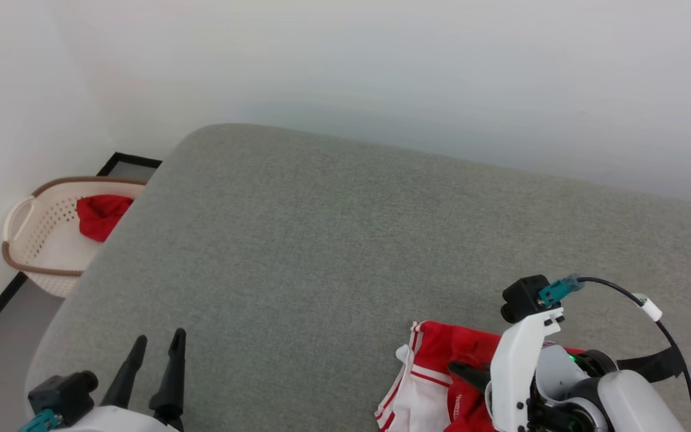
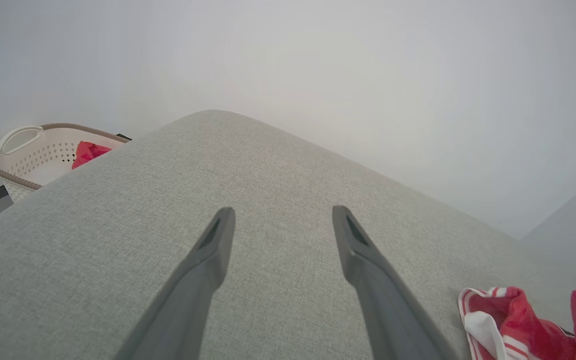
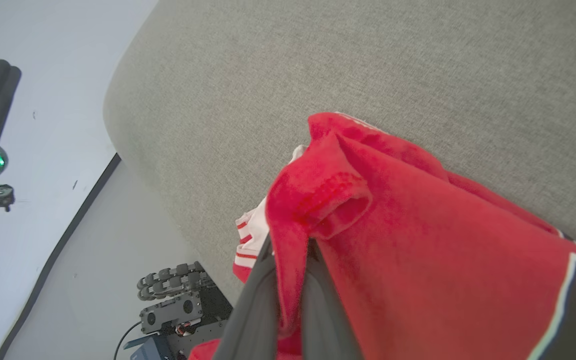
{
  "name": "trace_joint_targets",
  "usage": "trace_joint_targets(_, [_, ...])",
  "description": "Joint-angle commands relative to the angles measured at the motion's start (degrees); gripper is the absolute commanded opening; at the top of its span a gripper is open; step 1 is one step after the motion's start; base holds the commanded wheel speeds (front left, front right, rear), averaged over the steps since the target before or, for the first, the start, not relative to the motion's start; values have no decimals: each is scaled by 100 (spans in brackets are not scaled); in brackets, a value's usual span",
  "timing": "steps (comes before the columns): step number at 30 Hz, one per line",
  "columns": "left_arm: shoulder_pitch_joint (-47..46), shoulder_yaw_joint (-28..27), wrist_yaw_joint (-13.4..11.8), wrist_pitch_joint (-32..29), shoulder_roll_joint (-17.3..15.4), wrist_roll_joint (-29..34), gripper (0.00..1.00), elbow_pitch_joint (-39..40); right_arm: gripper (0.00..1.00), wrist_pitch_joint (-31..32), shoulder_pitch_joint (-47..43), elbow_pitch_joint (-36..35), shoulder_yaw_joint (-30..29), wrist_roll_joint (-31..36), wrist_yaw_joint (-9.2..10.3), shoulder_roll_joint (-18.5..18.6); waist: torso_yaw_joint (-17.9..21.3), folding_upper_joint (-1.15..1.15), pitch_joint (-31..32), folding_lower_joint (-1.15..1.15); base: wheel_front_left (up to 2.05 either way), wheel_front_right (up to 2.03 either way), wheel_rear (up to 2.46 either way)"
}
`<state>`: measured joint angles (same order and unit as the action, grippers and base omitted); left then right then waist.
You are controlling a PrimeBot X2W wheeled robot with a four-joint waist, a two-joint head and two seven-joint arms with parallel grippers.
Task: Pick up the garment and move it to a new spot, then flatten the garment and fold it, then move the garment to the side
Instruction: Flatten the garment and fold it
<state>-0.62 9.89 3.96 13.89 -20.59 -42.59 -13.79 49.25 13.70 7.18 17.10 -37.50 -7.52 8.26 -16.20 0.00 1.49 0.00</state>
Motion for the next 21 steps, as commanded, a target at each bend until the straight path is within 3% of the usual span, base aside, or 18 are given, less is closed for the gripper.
trace_joint_targets(1, [-80,13,28,26,24,24,100,-31,0,-145,125,175,71,108,7,-34,-77,0,-48,0,0,0,0])
trace_joint_targets(6, [-155,27,61,52,78,29,100,-117,0,-425,359,767,258,185,6,-99,-118,0,-95,0,0,0,0])
trace_joint_targets(8, [-154,30,71,66,90,39,100,-148,49,-539,457,934,288,167,6,-112,-112,0,-103,0,0,0,0])
trace_joint_targets(10, [-161,14,89,69,93,47,100,-179,87,-604,533,1025,348,115,7,-98,-91,0,-102,0,0,0,0])
trace_joint_targets(11, [-158,-2,90,73,91,58,100,-191,100,-647,572,1058,358,69,6,-90,-70,0,-98,0,0,0,0])
trace_joint_targets(21, [-23,-156,70,109,86,154,100,-162,100,-930,657,784,398,-291,7,185,240,0,-4,0,0,0,0])
